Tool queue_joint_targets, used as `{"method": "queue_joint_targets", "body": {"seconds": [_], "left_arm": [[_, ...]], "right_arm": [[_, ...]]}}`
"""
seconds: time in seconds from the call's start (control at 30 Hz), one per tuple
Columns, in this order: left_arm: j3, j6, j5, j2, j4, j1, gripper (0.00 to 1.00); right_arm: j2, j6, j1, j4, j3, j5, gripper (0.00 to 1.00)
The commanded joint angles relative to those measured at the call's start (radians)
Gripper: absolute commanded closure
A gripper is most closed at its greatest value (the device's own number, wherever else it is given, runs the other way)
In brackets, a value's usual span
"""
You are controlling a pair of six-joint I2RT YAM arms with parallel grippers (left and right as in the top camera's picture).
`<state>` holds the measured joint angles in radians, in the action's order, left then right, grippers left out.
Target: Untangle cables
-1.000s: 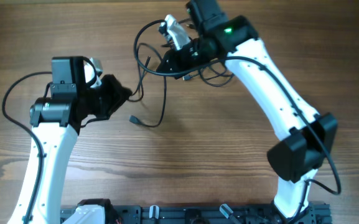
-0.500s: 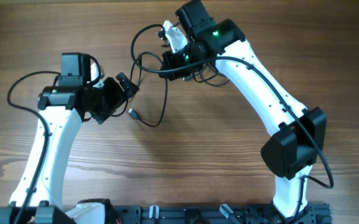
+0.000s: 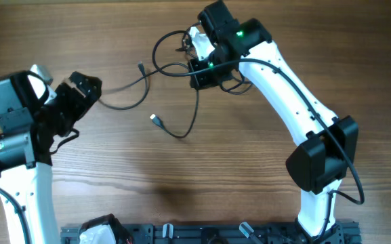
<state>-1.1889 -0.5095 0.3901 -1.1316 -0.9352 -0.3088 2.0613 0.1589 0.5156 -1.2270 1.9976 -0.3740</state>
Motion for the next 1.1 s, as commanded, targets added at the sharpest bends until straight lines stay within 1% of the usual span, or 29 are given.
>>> {"method": "queue_joint_targets", "body": {"seconds": [0.0,0.13,0.23,0.3,0.37,0.43,0.6,0.63,0.67,0.73,0.8,0.87,0.9,0.93,0.97,1.0,1.03,1.07], "left_arm": [[-0.016,0.063,0.000,-0.047,-0.012,-0.050,0.00],[-0.016,0.062,-0.006,-0.105,0.003,-0.083,0.00],[-0.016,0.089,-0.006,-0.150,0.003,-0.080,0.00],[-0.016,0.113,-0.005,-0.186,-0.008,-0.077,0.00],[-0.016,0.115,-0.006,-0.226,-0.021,-0.076,0.00],[-0.016,0.144,0.010,-0.269,-0.024,-0.075,0.00],[-0.016,0.166,0.020,-0.322,-0.026,-0.075,0.05],[-0.016,0.166,0.020,-0.322,-0.025,-0.075,0.05],[-0.016,0.166,0.020,-0.322,-0.024,-0.075,0.05],[-0.016,0.166,0.020,-0.322,-0.023,-0.075,0.05],[-0.016,0.167,0.020,-0.322,-0.020,-0.075,0.04],[-0.016,0.166,0.015,-0.322,-0.011,-0.076,0.02],[-0.016,0.166,0.013,-0.322,0.002,-0.076,0.02],[-0.016,0.166,0.013,-0.322,0.013,-0.076,0.02],[-0.016,0.163,0.013,-0.322,0.026,-0.076,0.01],[-0.016,0.162,0.013,-0.322,0.042,-0.076,0.01],[-0.016,0.162,0.013,-0.322,0.045,-0.076,0.00],[-0.016,0.162,0.013,-0.322,0.046,-0.076,0.00]], "right_arm": [[0.026,-0.076,-0.055,-0.054,0.005,0.044,0.96],[0.023,-0.136,-0.092,-0.124,0.005,0.069,0.95],[0.020,-0.183,-0.096,-0.154,0.005,0.087,0.94],[0.020,-0.196,-0.079,-0.154,0.005,0.085,0.90],[0.020,-0.209,-0.040,-0.130,0.005,0.085,0.90],[0.020,-0.208,0.003,-0.085,0.005,0.085,0.87],[0.030,-0.176,0.093,0.039,0.005,0.085,0.78],[0.035,-0.175,0.105,0.061,0.005,0.085,0.74],[0.044,-0.175,0.121,0.090,0.005,0.086,0.67],[0.065,-0.177,0.138,0.132,0.005,0.089,0.57],[0.097,-0.188,0.142,0.178,0.005,0.090,0.56],[0.138,-0.250,0.142,0.229,0.005,0.089,0.56],[0.168,-0.338,0.143,0.267,0.005,0.093,0.55],[0.183,-0.383,0.143,0.288,0.005,0.101,0.55],[0.209,-0.457,0.147,0.330,0.005,0.152,0.55],[0.244,-0.562,0.155,0.388,0.005,0.264,0.53],[0.264,-0.629,0.160,0.414,0.005,0.314,0.52],[0.282,-0.728,0.166,0.430,0.005,0.343,0.52]]}}
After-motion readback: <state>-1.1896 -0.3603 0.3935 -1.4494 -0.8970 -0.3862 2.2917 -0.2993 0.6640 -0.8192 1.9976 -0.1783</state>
